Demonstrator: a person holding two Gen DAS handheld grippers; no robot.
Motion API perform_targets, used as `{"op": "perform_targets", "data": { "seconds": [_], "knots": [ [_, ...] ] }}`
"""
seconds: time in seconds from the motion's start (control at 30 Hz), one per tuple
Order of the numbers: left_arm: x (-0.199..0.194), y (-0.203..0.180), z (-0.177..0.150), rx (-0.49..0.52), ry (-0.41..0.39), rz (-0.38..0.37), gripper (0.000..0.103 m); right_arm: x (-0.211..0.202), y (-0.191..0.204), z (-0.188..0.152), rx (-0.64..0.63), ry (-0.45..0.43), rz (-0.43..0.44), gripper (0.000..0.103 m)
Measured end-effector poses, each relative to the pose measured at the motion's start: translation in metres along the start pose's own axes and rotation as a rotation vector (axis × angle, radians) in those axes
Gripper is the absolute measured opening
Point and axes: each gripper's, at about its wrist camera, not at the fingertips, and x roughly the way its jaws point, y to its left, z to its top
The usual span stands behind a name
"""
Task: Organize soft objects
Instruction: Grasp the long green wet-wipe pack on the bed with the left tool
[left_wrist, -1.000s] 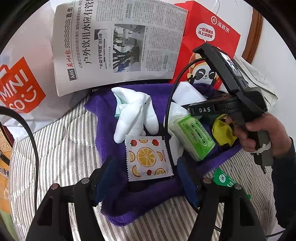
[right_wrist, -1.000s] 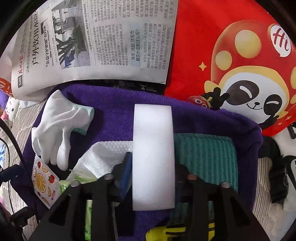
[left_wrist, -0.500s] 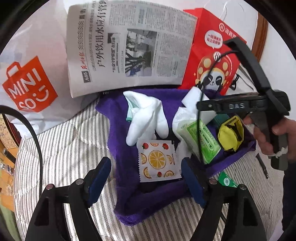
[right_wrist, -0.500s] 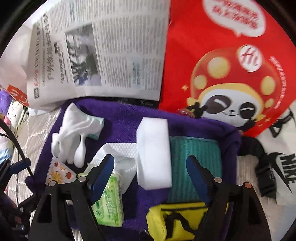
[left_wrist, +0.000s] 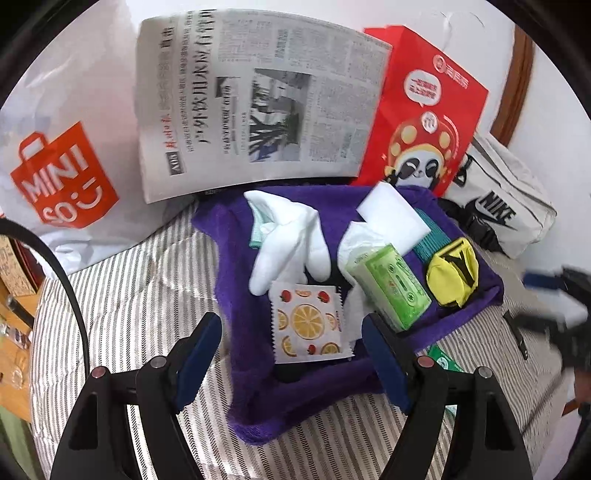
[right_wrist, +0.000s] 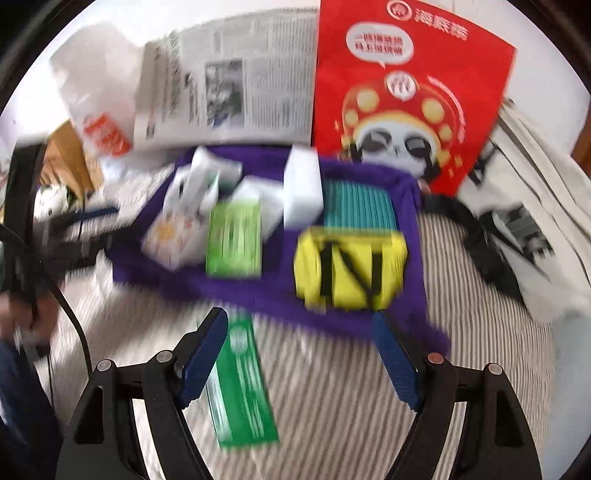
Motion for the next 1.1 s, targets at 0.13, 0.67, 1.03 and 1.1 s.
{"op": "perform_targets", "data": {
  "seconds": [0.13,0.67,1.03,1.1],
  "knots": [
    [-0.005,-0.016,-0.002,0.037,0.029,0.031,0.077,-0.006,-0.006,-0.043,-0.009,0.046,-0.037,0.08],
    [-0.05,-0.066,-0.063,0.046,0.064,0.047,0.077,0.021,-0.119,-0.125,0.256,0.075,-0.177,0.062],
    [-0.052,-0.1,-0.087,0.052,0.107,0.003,0.077,0.015,-0.109,-0.12,0.208,0.042,-0.09,0.021],
    [-0.047,-0.107,-0.089,0.052,0.121,-0.016,0.077,0.01,-0.102,-0.125,0.2,0.043,-0.059,0.021]
  ]
}}
